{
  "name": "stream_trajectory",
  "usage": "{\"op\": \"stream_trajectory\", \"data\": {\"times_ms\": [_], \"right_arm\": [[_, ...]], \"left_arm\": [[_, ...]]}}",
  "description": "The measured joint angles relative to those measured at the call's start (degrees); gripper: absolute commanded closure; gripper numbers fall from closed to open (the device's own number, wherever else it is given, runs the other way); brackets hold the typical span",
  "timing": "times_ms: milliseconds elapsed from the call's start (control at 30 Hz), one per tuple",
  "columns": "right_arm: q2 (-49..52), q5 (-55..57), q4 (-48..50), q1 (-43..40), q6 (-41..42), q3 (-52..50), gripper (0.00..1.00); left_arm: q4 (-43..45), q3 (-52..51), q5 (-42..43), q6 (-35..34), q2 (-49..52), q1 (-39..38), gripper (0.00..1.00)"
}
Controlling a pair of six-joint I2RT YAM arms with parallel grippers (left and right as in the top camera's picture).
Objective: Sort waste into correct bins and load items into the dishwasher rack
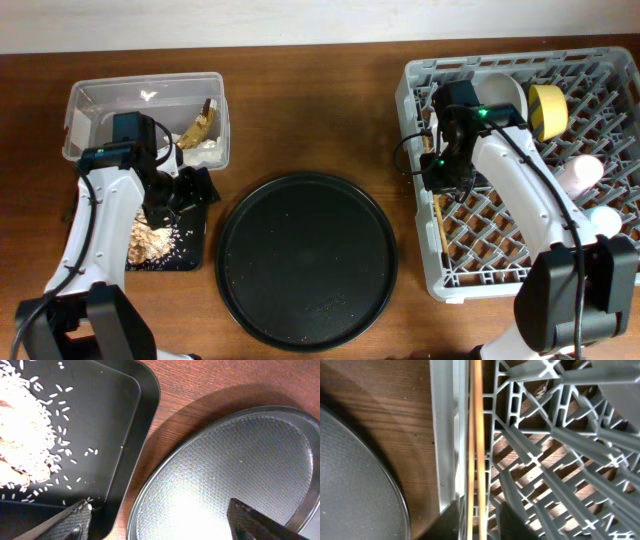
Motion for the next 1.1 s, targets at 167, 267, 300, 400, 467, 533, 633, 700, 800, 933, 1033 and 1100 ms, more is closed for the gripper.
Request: {"op": "stream_trajectory", "data": {"times_ms": [167, 267, 300, 400, 467, 533, 633, 700, 800, 933, 1033, 1100], "right_arm": [[-1.68, -1.70, 0.96, -0.87, -0.04, 0.00, 0.45], [-6.51, -6.93, 2.75, -4.90, -0.42, 0.00, 0.37], [-7.63, -9.03, 3.10, -6.40, -1.14, 0.00, 0.36], [-8.70, -15.78, 1.92, -10.71, -4.26, 0.02, 0.33], [-8.70, -17.35, 0.31, -12.04, -5.18, 0.02, 0.33], [-8.70, -17.97, -2.56, -12.72, -6.03, 0.00, 0.33], [-8.70, -17.97, -5.90, -12.85, -6.43, -0.04, 0.33], [-8.70, -17.97, -6.93, -12.85, -6.43, -0.61, 0.33], [-8.72, -17.94, -7.06, -12.85, -6.40, -4.11, 0.33], [-12.04, -17.94, -3.96, -12.85, -6.05, -12.02, 0.27], [-20.22, -17.92, 0.02, -12.85, -5.16, -17.68, 0.09], [-28.55, -17.81, 3.58, -12.85, -4.74, -21.88, 0.02]], "left_arm": [[0.00, 0.00, 0.00, -0.13, 0.00, -0.11, 0.06], [0.68, 0.00, -0.11, 0.09, 0.00, -1.95, 0.01], [1.33, 0.00, -0.13, 0.39, 0.00, -3.02, 0.01], [3.50, 0.00, -0.85, 1.11, 0.00, -6.73, 0.01], [3.39, 0.00, -2.10, 1.66, 0.00, -9.75, 0.01], [0.61, 0.00, -4.13, 1.86, 0.00, -11.41, 0.01], [-4.72, 0.02, -6.51, 1.95, 0.00, -12.02, 0.01], [-7.69, 0.00, -7.48, 2.36, 0.00, -11.96, 0.01], [-9.40, -0.26, -7.93, 3.61, -0.26, -11.98, 0.01], [-8.24, -4.00, -8.13, 4.39, -4.00, -11.98, 0.01], [-4.66, -9.86, -8.37, 4.61, -12.61, -11.98, 0.01], [-1.49, -14.23, -8.35, 4.63, -19.74, -11.98, 0.01]]}}
